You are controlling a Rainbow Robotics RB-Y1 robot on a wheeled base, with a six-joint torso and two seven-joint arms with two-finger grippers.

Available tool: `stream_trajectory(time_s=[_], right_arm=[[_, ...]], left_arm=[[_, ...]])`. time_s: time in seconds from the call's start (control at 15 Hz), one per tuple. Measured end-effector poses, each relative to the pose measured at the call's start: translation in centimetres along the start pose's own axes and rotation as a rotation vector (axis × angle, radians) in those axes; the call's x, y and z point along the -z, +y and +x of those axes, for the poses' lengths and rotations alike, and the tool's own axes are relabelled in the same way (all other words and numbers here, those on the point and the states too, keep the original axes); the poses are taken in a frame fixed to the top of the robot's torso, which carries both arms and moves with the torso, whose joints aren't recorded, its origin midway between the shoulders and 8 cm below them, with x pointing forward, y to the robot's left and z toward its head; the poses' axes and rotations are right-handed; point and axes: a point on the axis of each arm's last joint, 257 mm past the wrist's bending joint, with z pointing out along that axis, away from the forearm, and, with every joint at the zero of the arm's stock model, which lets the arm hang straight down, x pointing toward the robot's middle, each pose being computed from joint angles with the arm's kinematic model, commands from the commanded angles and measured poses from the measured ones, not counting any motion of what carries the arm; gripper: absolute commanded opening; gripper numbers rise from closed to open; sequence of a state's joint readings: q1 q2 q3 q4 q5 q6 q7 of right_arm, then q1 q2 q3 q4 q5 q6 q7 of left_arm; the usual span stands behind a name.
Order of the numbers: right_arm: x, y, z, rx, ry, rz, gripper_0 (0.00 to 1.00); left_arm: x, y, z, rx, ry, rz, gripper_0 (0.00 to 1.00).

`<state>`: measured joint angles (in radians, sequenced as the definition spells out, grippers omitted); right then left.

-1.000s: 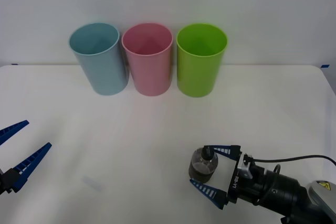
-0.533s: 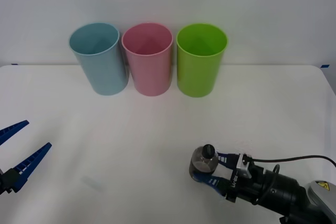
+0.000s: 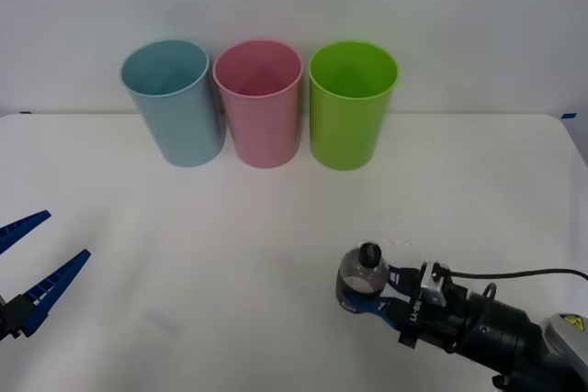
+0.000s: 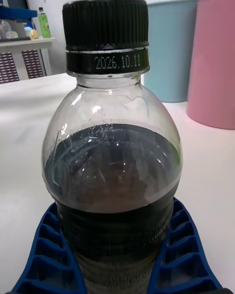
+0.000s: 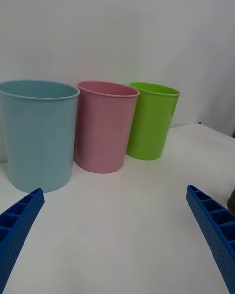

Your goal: Grasp the object on the table and drop it into the matching bin: aluminum can to the light blue bin, PET bottle to the pink bin.

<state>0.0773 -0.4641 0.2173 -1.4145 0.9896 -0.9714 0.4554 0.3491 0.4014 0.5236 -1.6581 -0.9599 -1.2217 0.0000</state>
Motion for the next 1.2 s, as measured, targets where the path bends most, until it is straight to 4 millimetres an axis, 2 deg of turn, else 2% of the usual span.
stream_trajectory(time_s=[0.27,0.53,0.87,1.0,1.2], right_arm=[[2.1,-1.5,-3.0,0.011,-0.028,0.084,0.00],[4.0,-3.4,-7.1,-0.030,-0.073,0.153,0.00],[5.8,-7.2,-12.9,-0.094,-0.156,0.218,0.00],[5.6,-8.4,-15.5,-0.112,-0.196,0.224,0.00],[3.9,-10.1,-18.8,-0.095,-0.230,0.228,0.00]], left_arm=[[0.0,0.0,0.0,0.000,0.000,0.000,1.00],[0.0,0.0,0.0,0.000,0.000,0.000,1.00],[0.0,0.0,0.0,0.000,0.000,0.000,1.00],[0.0,0.0,0.0,0.000,0.000,0.000,1.00],[0.0,0.0,0.0,0.000,0.000,0.000,1.00]])
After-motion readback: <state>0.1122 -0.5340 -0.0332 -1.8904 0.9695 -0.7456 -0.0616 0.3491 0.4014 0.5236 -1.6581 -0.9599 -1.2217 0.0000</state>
